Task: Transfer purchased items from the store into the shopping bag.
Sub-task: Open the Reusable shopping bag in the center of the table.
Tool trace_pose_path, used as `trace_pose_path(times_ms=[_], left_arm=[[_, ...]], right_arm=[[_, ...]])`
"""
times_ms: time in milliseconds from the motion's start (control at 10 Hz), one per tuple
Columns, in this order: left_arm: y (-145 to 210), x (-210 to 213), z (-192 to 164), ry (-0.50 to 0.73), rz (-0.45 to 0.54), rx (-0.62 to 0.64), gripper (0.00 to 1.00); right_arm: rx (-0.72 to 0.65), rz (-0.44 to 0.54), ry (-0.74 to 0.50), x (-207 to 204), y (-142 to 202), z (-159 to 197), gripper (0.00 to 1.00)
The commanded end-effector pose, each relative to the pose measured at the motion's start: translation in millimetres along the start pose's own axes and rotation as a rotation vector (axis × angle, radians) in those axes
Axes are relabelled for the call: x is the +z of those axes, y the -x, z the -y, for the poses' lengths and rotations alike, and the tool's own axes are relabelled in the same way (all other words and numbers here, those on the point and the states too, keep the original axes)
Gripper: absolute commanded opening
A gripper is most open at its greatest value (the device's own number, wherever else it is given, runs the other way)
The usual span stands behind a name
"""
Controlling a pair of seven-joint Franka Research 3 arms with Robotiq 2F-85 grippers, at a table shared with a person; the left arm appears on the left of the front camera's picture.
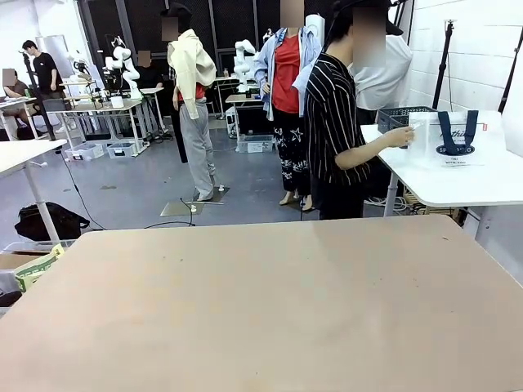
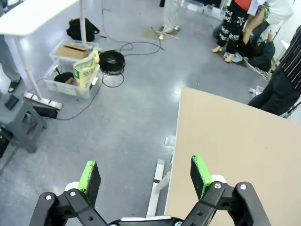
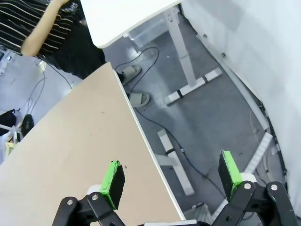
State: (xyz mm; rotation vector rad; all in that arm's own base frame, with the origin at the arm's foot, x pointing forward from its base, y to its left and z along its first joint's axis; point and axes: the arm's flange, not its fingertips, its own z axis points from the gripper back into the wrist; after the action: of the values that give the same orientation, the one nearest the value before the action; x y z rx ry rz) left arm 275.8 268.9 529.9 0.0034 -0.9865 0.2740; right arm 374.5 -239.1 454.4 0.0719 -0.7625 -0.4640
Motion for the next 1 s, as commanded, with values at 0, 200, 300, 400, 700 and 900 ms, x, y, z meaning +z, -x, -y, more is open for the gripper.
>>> trace_pose_path(times_ms=[0,200,300,400,700,900], left_arm=[[-6.7,10.4,11.1,-0.035,0.004,0.014,1.00],[-6.7,10.4,11.1,-0.035,0.004,0.014,1.00],[-6.7,10.4,11.1,-0.035,0.004,0.014,1.00],[-6.7,10.4,11.1,-0.035,0.004,0.014,1.00],[-6.7,10.4,11.1,-0.035,0.004,0.014,1.00],[-6.7,10.4,11.1,-0.035,0.004,0.014,1.00]], right_arm=[[0.016,0.010,0.012,6.1,-1.5,-2.1,1.00],[0.016,0.010,0.012,6.1,-1.5,-2.1,1.00],[0.016,0.010,0.012,6.1,-1.5,-2.1,1.00],[0.016,0.010,0.012,6.1,-1.5,-2.1,1.00],[0.016,0.010,0.012,6.1,-1.5,-2.1,1.00],[0.016,0.010,0.012,6.1,-1.5,-2.1,1.00]])
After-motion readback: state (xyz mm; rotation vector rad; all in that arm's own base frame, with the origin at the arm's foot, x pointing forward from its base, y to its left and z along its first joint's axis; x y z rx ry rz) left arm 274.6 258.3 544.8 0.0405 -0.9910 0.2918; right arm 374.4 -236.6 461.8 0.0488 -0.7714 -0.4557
